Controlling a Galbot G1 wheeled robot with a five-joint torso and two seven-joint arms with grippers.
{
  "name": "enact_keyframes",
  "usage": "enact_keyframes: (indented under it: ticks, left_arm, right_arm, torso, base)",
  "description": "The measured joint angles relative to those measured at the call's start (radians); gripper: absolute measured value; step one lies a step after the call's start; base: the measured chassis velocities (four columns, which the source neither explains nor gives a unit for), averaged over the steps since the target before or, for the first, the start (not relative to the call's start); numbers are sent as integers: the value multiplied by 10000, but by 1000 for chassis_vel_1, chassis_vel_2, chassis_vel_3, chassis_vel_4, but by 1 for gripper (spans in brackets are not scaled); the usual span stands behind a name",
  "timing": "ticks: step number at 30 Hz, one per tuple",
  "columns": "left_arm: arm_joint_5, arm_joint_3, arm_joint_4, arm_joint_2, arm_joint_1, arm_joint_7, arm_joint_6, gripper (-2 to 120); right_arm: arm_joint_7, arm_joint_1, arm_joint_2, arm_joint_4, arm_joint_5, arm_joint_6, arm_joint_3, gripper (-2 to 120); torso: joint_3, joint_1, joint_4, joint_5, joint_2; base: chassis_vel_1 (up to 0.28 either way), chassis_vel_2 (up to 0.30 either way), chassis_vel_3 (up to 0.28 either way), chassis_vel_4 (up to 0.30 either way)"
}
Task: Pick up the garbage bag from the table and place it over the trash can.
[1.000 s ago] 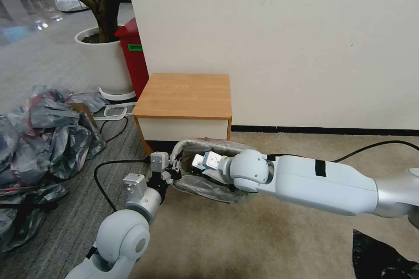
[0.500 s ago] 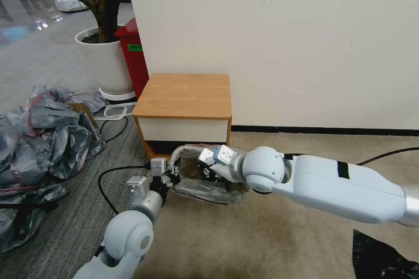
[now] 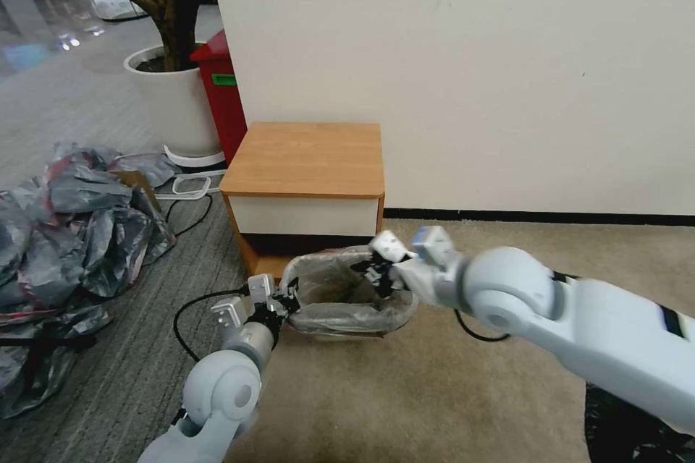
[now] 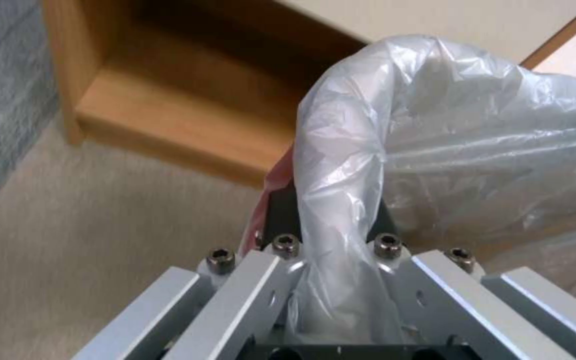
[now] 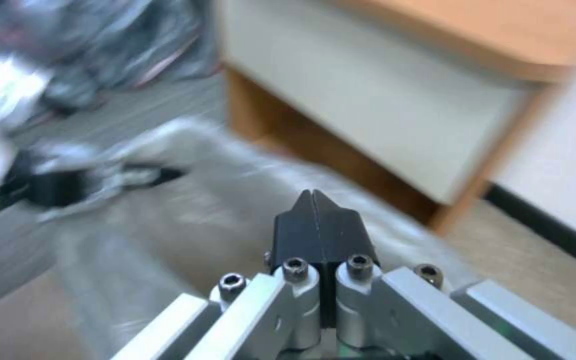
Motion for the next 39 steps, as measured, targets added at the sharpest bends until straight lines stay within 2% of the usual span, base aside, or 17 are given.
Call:
enact_keyframes:
  ticks: [1, 3, 5, 7, 9, 10, 11, 12, 13, 16, 17, 20, 21, 27, 33, 37, 39]
  left_arm:
    - [0, 0, 0, 0, 0, 0, 0, 5]
    - [-172, -1, 1, 31, 141, -62, 88, 5]
    - [-218, 1, 0, 33, 191, -80, 123, 5]
    - [-264, 50, 0, 16, 339, -107, 185, 5]
    - [-264, 56, 0, 12, 354, -108, 188, 5]
    - [-267, 179, -13, 3, 536, -116, 261, 5]
    - [-261, 232, -28, 8, 597, -122, 271, 5]
    - [-249, 313, -68, 24, 689, -140, 277, 5]
    - [-249, 313, -68, 24, 689, -140, 277, 5]
    - [-189, 462, -178, 90, 833, -211, 282, 5]
    - [-189, 462, -178, 90, 833, -211, 282, 5]
    - [109, 642, -288, 157, 1026, -218, 283, 5]
    - [223, 704, -321, 165, 1108, -218, 283, 5]
    - [630, 863, -336, 90, 1323, -201, 272, 5]
    - [1109, 964, -110, -13, 1418, -92, 249, 6]
    - [1269, 960, -81, -11, 1444, -9, 235, 24]
    - [1295, 952, -72, -7, 1453, -1, 234, 27]
  right_arm:
    - [0, 0, 0, 0, 0, 0, 0, 0]
    - [235, -1435, 305, 100, -558, 360, 1501, 9]
    - [269, -1892, 516, 98, -821, 458, 1957, 14]
    - [280, -3300, 1404, 16, -1746, 835, 3289, 24]
    - [282, -3412, 1487, 11, -1828, 866, 3392, 25]
    - [287, -4782, 2503, -33, -2985, 1292, 4525, 35]
    - [286, -5218, 2825, -44, -3439, 1467, 4853, 37]
    - [251, -5947, 3337, -47, -4220, 1776, 5397, 45]
    - [251, -5947, 3337, -47, -4220, 1776, 5397, 45]
    - [58, -7410, 4512, -8, -5521, 2472, 6275, 57]
    - [58, -7410, 4512, -8, -5521, 2472, 6275, 57]
    - [-22, -8310, 5136, 12, -6298, 3171, 6599, 70]
    - [-46, -8467, 5196, -1, -6427, 3335, 6638, 77]
    - [-82, -8550, 5262, -68, -6517, 3538, 6760, 96]
    - [-84, -8473, 5256, -114, -6484, 3553, 6649, 100]
    - [-84, -8378, 5234, -238, -6459, 3576, 6580, 100]
    - [-83, -8357, 5223, -262, -6449, 3578, 6580, 100]
  torso:
    - [0, 0, 0, 0, 0]
    - [0, 1, 0, 1, 0]
    - [0, 0, 2, -2, 0]
    - [1, 0, 5, 0, 0]
    - [1, 0, 5, 1, 0]
    - [1, 0, 4, 1, -1]
    - [1, 0, 4, 0, 0]
    - [0, 0, 3, -4, 0]
    - [0, 0, 3, -4, 0]
    - [0, 0, -1, 2, 0]
    - [0, 0, -1, 2, 0]
    - [0, 1, 0, -1, -1]
    - [0, 1, 1, -2, -1]
    - [0, 0, 4, -2, -1]
    - [1, 0, 4, -1, -1]
    - [1, 1, 3, -1, -1]
    - [1, 1, 3, -1, -1]
  base:
    - [0, 0, 0, 0]
    - [0, 0, 0, 0]
    - [0, 0, 0, 0]
    - [0, 0, 0, 0]
    - [0, 0, 0, 0]
    - [0, 0, 0, 0]
    - [0, 0, 0, 0]
    - [0, 0, 0, 0]
    - [0, 0, 0, 0]
    - [0, 0, 0, 0]
    - [0, 0, 0, 0]
    - [0, 0, 0, 0]
    - [0, 0, 0, 0]
    - [0, 0, 0, 0]
    - [0, 0, 0, 0]
    - [0, 0, 0, 0]
    - [0, 0, 0, 0]
